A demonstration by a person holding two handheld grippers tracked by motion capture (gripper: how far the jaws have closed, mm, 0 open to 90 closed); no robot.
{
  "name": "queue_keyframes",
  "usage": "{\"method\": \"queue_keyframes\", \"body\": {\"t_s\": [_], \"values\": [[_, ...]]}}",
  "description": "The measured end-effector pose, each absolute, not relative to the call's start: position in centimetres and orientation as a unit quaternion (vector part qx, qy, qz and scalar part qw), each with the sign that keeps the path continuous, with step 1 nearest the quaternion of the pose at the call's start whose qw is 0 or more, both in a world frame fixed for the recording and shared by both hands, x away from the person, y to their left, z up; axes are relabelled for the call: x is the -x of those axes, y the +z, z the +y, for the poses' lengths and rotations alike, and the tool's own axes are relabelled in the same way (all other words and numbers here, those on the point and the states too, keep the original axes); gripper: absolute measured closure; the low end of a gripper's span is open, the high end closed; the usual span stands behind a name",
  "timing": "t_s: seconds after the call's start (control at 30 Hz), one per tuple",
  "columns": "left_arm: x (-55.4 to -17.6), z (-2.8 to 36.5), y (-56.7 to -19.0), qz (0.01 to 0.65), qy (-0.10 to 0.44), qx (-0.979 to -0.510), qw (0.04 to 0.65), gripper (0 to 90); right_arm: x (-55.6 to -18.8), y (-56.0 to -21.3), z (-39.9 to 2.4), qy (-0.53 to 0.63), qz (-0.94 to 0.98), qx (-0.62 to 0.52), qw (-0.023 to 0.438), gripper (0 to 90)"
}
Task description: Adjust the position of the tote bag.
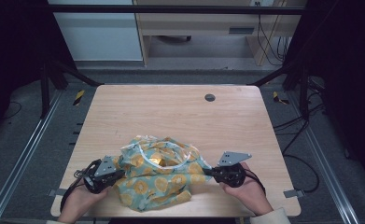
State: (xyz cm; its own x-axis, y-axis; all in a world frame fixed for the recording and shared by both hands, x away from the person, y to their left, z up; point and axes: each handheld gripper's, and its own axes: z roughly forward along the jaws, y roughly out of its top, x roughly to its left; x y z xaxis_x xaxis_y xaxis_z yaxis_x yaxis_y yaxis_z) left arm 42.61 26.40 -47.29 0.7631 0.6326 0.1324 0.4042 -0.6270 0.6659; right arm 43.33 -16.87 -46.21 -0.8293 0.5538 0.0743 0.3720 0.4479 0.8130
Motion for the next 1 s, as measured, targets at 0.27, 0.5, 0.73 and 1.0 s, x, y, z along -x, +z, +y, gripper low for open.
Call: {"method": "queue_keyframes", "body": {"t_s": [0.27,0.5,0.73,1.0], "values": [[-43.4,26.4,-47.7,0.319,0.202,-0.873,0.308,90.0,-44.0,-47.4,-15.8,0.412,0.861,-0.280,0.101,89.5],[-44.1,26.3,-47.9,0.330,0.217,-0.870,0.296,90.0,-44.6,-48.2,-14.8,0.388,0.871,-0.286,0.099,89.5],[-45.2,25.6,-48.0,0.336,0.223,-0.869,0.288,90.0,-44.8,-48.3,-14.7,0.385,0.868,-0.295,0.105,89.3],[-45.9,25.3,-48.3,0.348,0.221,-0.864,0.290,90.0,-44.9,-48.3,-14.7,0.385,0.867,-0.296,0.109,89.0]]}}
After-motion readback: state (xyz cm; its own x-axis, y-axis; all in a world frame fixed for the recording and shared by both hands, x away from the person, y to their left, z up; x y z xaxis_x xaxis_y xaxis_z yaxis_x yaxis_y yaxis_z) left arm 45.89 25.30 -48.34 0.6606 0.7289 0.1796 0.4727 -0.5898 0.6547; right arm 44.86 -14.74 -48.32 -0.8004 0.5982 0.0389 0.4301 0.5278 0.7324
